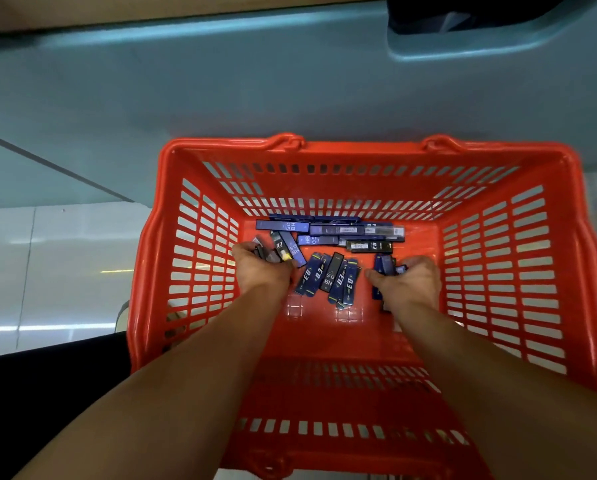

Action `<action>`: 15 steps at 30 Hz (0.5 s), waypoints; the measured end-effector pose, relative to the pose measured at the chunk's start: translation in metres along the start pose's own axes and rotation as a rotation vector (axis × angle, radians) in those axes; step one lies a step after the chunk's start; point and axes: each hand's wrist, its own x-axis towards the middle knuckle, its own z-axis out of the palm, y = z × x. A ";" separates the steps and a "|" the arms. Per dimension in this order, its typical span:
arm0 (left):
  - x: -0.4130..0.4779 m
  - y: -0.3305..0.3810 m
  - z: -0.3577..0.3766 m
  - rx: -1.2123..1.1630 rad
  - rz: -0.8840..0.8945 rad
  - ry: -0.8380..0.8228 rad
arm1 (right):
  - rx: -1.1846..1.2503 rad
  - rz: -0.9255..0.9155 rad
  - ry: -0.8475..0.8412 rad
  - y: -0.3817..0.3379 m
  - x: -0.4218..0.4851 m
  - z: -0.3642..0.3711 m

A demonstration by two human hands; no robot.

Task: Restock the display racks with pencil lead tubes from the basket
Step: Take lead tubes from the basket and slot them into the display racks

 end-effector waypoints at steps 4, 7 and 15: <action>-0.007 -0.006 -0.004 0.082 0.000 -0.048 | 0.021 -0.006 -0.016 0.000 -0.006 -0.001; -0.008 -0.015 -0.008 0.326 0.077 -0.181 | 0.045 -0.015 -0.012 0.001 -0.011 -0.001; -0.012 -0.010 -0.016 0.287 0.085 -0.303 | 0.286 0.101 -0.161 0.008 -0.001 -0.025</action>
